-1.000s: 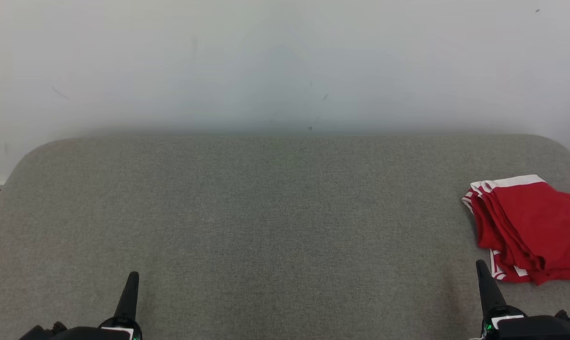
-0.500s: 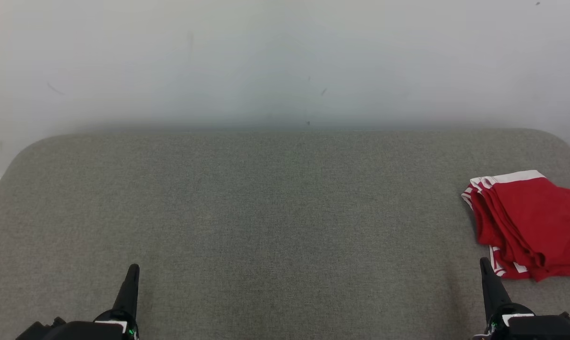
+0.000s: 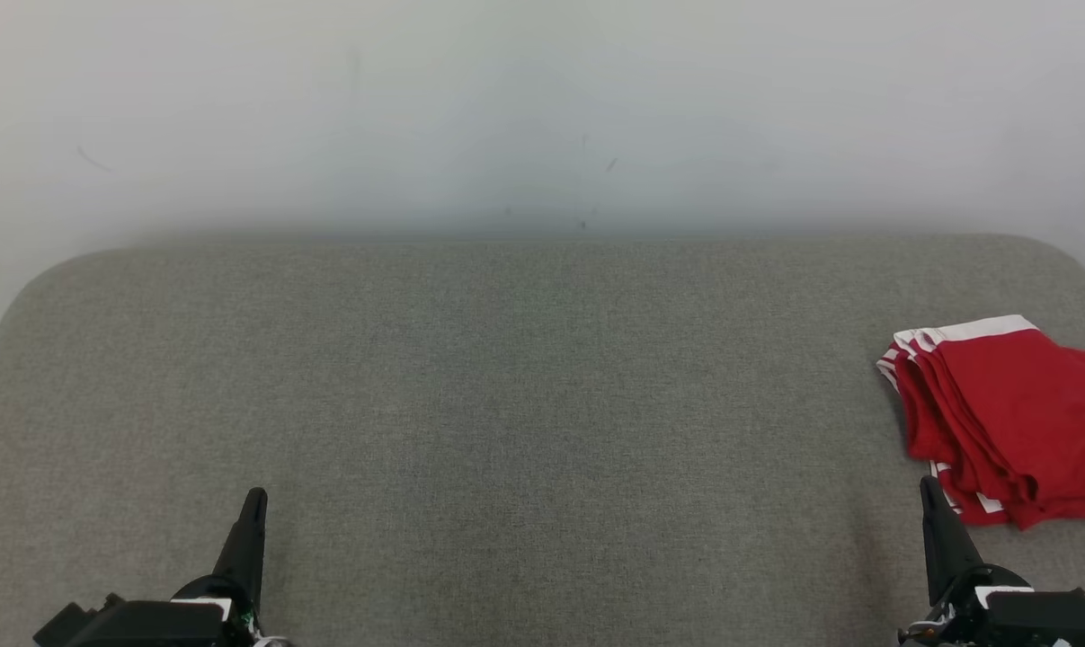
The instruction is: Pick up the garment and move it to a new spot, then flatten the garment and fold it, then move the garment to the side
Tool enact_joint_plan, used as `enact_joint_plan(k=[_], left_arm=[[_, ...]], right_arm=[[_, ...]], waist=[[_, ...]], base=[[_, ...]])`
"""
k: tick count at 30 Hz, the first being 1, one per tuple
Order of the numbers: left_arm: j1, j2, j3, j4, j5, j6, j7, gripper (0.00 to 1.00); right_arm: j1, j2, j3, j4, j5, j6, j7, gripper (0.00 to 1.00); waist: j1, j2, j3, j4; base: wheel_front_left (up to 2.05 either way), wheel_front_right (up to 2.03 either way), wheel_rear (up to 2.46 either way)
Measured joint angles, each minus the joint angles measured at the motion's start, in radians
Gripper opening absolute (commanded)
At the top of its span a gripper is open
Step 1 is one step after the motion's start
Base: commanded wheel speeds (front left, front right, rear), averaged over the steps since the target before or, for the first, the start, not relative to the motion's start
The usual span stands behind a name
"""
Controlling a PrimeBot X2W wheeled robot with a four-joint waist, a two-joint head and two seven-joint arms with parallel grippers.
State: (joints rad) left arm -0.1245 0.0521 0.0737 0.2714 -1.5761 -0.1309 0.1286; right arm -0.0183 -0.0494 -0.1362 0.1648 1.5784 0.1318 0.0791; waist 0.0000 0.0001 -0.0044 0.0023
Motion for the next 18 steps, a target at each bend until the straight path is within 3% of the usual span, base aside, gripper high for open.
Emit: enact_joint_plan(k=[18], left_arm=[[-0.004, -0.001, 0.004, 0.000, -0.035, 0.000, 0.011, 0.00]], right_arm=[[-0.001, 0.000, -0.005, -0.006, 0.041, 0.000, 0.008, 0.00]], waist=[[0.0000, 0.0000, 0.006, -0.003]], base=[[0.00, 0.00, 0.00]])
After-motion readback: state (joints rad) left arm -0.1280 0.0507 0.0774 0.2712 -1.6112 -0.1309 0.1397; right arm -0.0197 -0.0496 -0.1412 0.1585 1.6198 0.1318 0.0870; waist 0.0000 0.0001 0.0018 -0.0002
